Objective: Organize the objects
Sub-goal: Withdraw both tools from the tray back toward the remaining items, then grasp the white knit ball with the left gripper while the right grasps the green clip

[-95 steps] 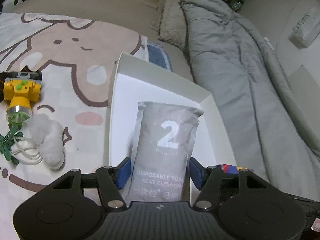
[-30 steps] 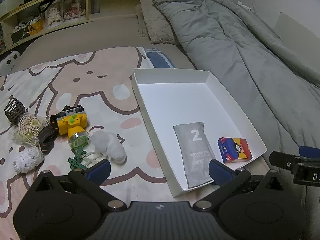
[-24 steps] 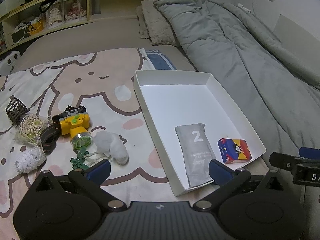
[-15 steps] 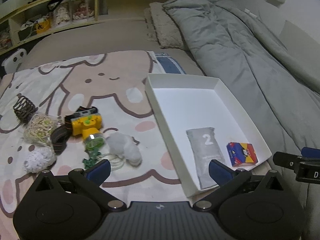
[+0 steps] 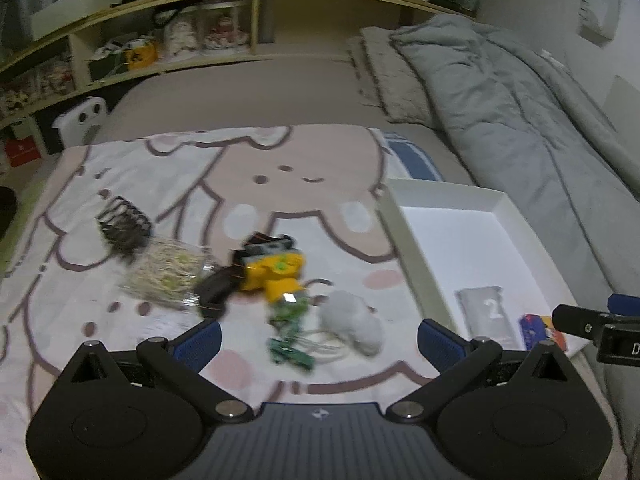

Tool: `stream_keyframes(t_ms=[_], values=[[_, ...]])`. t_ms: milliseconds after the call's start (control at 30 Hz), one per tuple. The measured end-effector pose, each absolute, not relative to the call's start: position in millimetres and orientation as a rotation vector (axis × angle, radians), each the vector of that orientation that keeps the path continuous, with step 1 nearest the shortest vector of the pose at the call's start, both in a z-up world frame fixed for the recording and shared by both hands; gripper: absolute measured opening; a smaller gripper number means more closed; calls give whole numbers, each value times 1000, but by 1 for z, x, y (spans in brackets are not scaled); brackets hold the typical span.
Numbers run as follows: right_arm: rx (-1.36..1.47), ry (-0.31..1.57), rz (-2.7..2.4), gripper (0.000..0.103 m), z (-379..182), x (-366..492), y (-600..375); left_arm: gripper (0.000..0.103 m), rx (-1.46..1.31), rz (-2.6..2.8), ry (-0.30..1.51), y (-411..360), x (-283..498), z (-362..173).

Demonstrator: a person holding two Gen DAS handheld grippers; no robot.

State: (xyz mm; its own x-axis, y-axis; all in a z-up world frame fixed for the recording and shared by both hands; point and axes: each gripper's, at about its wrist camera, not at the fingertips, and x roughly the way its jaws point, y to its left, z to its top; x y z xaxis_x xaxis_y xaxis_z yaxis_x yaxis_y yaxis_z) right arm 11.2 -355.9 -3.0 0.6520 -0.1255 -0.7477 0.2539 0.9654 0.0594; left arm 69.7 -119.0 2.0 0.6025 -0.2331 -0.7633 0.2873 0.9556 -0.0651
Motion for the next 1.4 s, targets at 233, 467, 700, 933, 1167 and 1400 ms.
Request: stream_keyframes(t_ms=[233, 467, 700, 933, 1167, 1400], values=[[166, 826, -150, 103, -2, 40, -321, 103, 55, -218, 856, -74, 86, 9], [158, 823, -91, 103, -2, 67, -289, 103, 51, -166, 847, -37, 98, 11], [149, 825, -51, 103, -6, 91, -264, 103, -7, -124, 863, -9, 112, 3], [130, 812, -46, 103, -13, 107, -250, 103, -21, -92, 877, -1, 126, -16], [163, 771, -38, 103, -32, 118, -240, 103, -19, -17, 891, -4, 133, -40], [174, 711, -26, 103, -56, 117, -237, 103, -128, 40, 924, -4, 141, -67]])
